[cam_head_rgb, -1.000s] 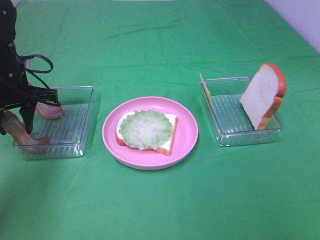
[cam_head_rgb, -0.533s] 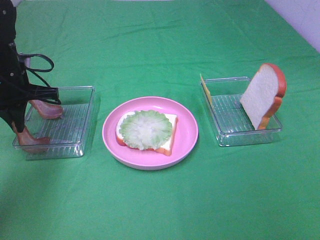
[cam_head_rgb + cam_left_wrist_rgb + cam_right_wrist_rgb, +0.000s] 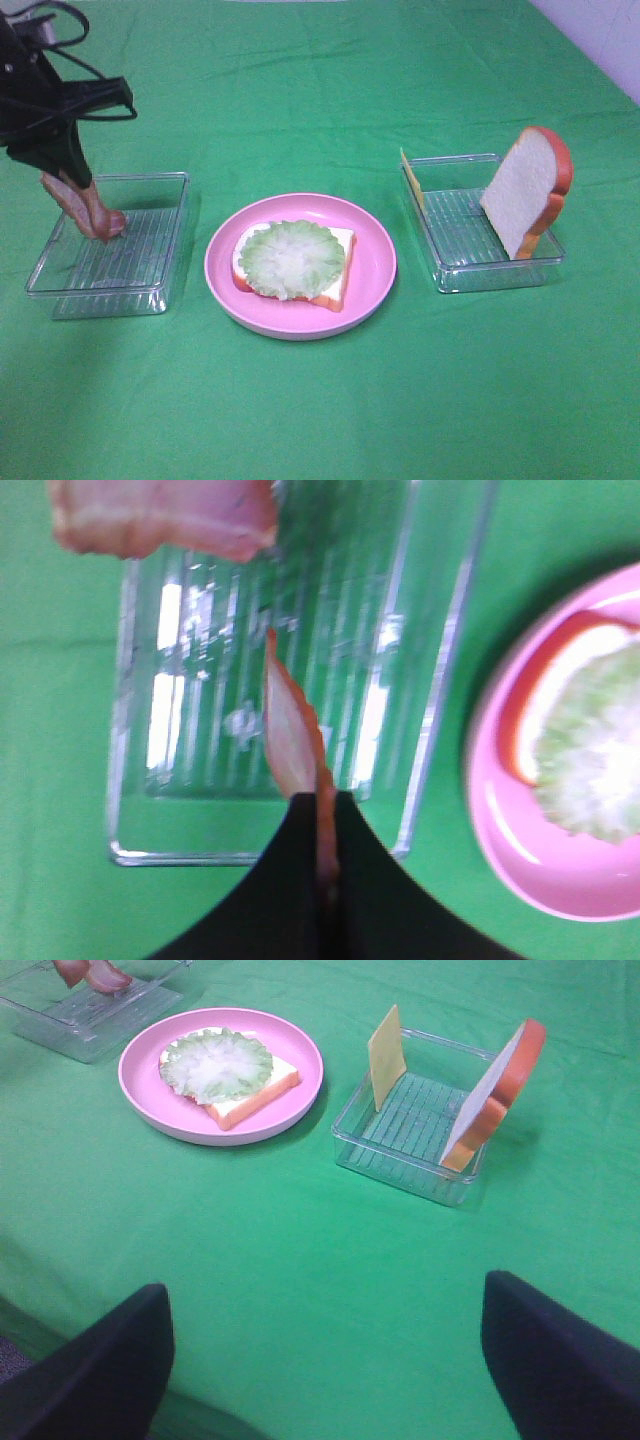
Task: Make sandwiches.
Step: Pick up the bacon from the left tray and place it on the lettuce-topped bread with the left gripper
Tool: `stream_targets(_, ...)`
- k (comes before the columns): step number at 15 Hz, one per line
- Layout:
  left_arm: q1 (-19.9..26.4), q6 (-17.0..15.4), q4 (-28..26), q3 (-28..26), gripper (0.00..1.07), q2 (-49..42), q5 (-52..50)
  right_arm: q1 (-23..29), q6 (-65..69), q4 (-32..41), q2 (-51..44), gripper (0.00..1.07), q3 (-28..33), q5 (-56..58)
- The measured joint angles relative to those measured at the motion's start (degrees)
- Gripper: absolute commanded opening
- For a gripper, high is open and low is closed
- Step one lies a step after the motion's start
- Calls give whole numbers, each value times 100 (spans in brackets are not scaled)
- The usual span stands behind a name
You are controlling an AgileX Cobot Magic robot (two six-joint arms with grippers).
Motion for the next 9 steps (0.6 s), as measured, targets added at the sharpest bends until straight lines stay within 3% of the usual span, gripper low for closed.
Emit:
stream_targets(4, -69, 1255, -1931, 0, 0, -92, -745, 0, 0, 0, 0, 80, 0, 0)
stream_targets(7, -458, 2332, -3478, 0, 0, 286, -1272, 0, 0, 0, 0, 80, 0, 0)
stream_targets(8, -539, 2492, -3684, 0, 0, 355, -1335, 0, 0, 0, 0, 80, 0, 0)
stream_targets(9, -733, 2876, -4200, 0, 0, 527, -1461, 0, 0, 0, 0, 80, 0, 0)
